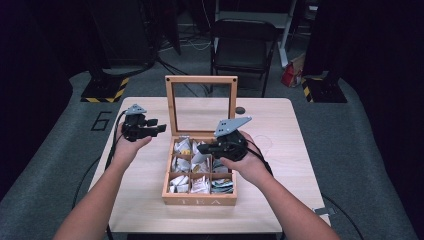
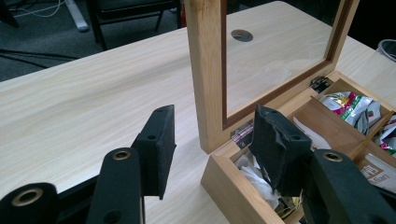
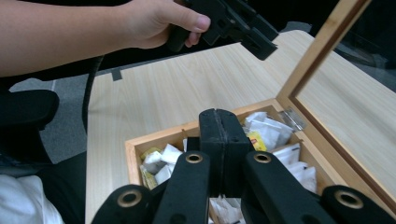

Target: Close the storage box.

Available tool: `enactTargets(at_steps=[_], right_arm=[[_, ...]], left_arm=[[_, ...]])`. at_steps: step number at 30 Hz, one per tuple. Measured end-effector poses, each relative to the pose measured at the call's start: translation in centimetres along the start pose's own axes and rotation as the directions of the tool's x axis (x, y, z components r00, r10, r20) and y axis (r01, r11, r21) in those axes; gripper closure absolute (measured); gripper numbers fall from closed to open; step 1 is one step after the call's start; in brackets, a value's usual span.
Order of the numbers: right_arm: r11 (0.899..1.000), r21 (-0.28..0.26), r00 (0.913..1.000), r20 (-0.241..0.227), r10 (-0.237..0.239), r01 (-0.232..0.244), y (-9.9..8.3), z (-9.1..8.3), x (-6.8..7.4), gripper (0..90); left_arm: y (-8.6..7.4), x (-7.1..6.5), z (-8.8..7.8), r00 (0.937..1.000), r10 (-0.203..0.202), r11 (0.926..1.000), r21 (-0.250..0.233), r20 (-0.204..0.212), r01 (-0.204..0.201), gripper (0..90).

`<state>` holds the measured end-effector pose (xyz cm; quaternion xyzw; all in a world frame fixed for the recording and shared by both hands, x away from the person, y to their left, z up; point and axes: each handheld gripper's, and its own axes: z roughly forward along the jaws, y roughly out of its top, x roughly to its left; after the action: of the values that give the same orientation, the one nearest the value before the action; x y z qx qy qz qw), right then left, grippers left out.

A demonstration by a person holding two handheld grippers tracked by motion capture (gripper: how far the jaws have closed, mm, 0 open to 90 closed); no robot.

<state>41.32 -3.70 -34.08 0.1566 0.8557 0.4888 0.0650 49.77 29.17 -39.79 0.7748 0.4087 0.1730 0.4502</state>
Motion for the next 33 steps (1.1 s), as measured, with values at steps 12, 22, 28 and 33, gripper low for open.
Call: enactTargets(at_steps=[12,22,28,33], right_arm=[[1.0,-0.001,0.9984,0.053,0.018,-0.018,-0.3,-1.7,-1.4,90.0],[0.998,-0.005,0.9869,0.146,0.068,-0.068,-1.5,-4.2,-3.6,90.0],[0.997,-0.009,0.9775,0.195,0.081,-0.081,-1.8,-5.6,-4.8,90.0],[0.995,-0.009,0.9685,0.23,0.095,-0.096,-2.2,-6.7,-5.6,90.0]], left_arm=[[0.0,0.0,-0.1,1.0,0.001,1.0,0.004,0.001,-0.001,49.1],[0.0,0.1,-0.2,1.0,-0.003,1.0,-0.002,-0.005,0.003,49.1],[0.0,0.1,-0.1,1.0,0.001,1.0,0.005,-0.003,-0.001,49.1],[-0.1,0.2,-0.2,1.0,0.0,1.0,0.001,-0.007,0.0,49.1]])
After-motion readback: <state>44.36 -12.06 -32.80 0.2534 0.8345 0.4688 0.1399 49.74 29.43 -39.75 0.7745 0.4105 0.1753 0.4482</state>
